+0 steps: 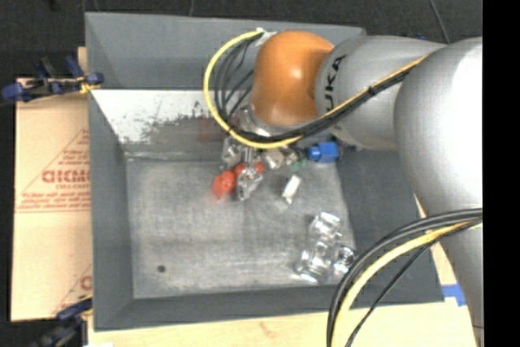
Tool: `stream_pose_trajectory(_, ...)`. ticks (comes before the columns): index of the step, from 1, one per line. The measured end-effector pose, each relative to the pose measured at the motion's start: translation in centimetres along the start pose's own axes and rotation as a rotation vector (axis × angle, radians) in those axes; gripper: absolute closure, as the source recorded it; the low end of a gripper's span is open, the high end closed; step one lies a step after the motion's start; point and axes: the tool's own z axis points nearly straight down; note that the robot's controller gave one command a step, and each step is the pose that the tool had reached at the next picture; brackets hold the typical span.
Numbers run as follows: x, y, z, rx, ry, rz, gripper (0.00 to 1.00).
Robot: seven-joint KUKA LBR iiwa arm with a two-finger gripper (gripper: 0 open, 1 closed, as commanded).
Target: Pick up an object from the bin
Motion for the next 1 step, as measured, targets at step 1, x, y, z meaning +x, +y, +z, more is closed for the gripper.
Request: stream_pose_trajectory(1,2.58,-0.98,-15.87,0.003,0.003,-0.102,1.0)
